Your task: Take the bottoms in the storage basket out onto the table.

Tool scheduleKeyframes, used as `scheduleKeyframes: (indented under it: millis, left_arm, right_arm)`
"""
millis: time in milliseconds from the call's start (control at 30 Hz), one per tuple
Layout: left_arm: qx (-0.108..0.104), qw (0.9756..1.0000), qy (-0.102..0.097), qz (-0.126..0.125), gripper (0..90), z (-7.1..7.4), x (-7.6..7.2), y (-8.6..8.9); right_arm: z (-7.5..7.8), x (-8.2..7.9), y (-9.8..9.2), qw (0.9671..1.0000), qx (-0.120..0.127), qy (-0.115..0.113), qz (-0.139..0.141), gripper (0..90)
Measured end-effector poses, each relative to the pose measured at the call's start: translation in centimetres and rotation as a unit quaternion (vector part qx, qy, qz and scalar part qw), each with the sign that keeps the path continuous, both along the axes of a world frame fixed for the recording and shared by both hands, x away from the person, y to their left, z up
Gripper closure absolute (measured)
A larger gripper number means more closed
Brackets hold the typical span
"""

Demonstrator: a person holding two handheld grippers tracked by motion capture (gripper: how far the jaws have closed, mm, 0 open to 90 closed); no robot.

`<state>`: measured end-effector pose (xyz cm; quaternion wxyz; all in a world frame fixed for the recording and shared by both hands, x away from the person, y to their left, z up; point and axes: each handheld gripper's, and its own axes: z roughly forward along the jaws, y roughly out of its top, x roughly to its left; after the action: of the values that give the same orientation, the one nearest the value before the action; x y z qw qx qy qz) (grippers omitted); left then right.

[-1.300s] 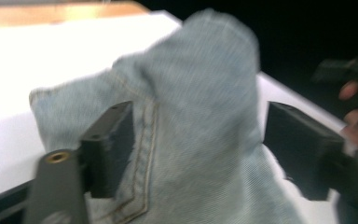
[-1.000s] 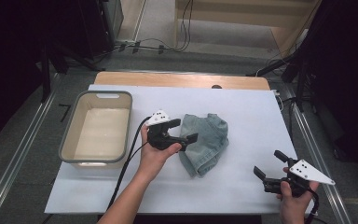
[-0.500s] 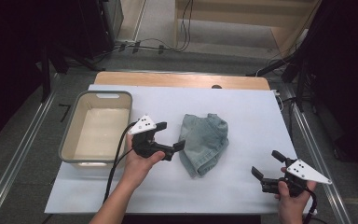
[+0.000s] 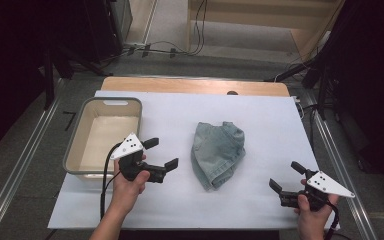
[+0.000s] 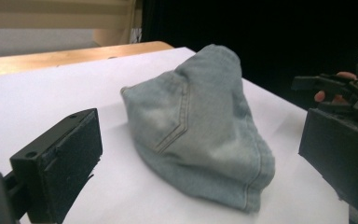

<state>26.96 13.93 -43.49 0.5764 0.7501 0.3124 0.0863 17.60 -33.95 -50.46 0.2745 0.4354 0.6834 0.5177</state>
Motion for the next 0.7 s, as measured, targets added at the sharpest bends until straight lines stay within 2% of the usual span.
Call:
scheduleKeyframes:
  millis: [167, 467, 600, 700]
  left_arm:
    - [-0.003, 0.9999, 0.001, 0.014, 0.0, -0.2, -0.7, 1.4]
    - [0.007, 0.9995, 0.001, 0.03, 0.0, -0.6, -1.8, 3.3]
    - [0.009, 0.9985, -0.015, 0.052, 0.0, -0.7, -2.5, 4.2]
    - [0.013, 0.998, -0.022, 0.058, 0.0, -0.8, -3.0, 4.7]
  right_arm:
    - [0.1, 0.0, -0.1, 1.0, 0.002, -0.006, 0.002, 0.0]
    - [0.0, -0.1, -0.7, 1.0, 0.007, -0.005, -0.001, 0.0]
    - [-0.1, 0.0, -0.7, 0.9999, 0.01, 0.001, 0.001, 0.0]
    - [-0.2, 0.2, -0.7, 0.9999, 0.009, 0.001, 0.007, 0.0]
